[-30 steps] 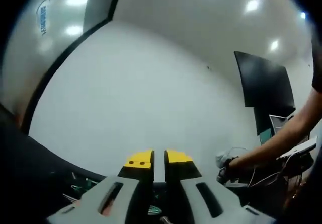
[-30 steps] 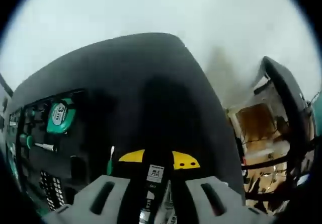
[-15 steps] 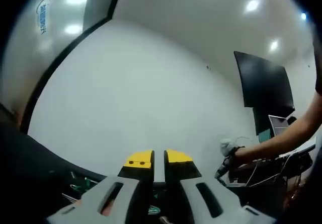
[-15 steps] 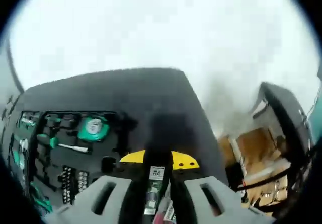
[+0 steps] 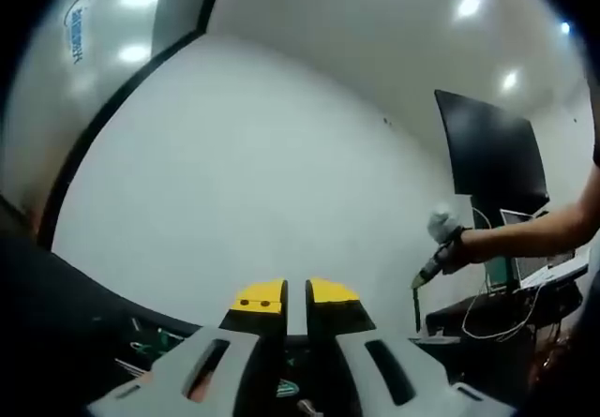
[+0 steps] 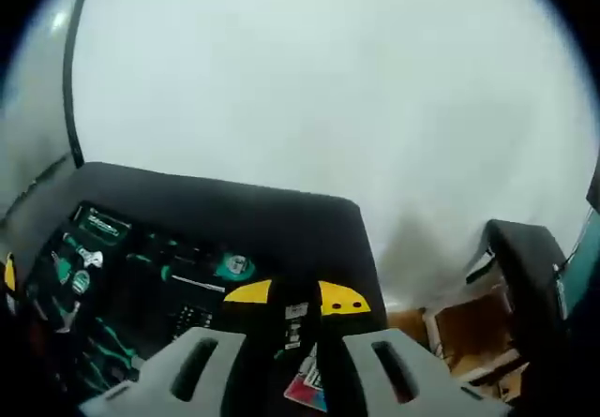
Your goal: Pick up the tools and put them into their designated positions in the toolbox.
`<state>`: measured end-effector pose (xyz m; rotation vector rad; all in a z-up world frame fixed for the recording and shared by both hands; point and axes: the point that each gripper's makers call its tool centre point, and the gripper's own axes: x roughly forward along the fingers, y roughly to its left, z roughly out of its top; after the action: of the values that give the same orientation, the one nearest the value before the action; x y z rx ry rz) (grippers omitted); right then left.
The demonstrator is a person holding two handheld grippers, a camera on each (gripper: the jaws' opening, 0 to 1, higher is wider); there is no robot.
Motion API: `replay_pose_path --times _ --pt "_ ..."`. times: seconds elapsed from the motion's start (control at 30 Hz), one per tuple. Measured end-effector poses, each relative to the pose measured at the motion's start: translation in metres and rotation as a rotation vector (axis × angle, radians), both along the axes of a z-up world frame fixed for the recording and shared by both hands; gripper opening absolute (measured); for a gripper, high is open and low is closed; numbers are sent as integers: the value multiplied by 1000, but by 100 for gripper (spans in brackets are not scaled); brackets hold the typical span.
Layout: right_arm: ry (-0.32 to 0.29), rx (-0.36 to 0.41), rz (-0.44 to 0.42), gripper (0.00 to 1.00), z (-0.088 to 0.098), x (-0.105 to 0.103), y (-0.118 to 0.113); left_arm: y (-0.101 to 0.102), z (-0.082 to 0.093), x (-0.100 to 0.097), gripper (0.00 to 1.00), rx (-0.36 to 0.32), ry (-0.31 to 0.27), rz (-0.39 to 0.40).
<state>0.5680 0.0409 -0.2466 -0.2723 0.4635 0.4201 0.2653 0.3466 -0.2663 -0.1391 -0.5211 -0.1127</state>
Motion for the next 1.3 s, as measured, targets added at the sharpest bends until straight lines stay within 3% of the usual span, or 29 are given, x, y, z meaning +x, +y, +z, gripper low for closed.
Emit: replay_pose_path --times 0.17,0.43,0.77,1.03,1.3 --pt "-7 48 49 14 21 -21 7 -1 0 -1 10 3 5 1" --pt "-75 94 167 14 63 -70 38 -1 -1 -1 10 2 9 1" --pt "-82 126 322 14 80 -132 86 -1 0 -2 10 -2 10 4" --pt "-33 130 418 14 68 -162 118 0 2 -4 10 -11 5 1" --pt "127 79 535 14 13 -210 154 4 2 -4 10 -15 2 5"
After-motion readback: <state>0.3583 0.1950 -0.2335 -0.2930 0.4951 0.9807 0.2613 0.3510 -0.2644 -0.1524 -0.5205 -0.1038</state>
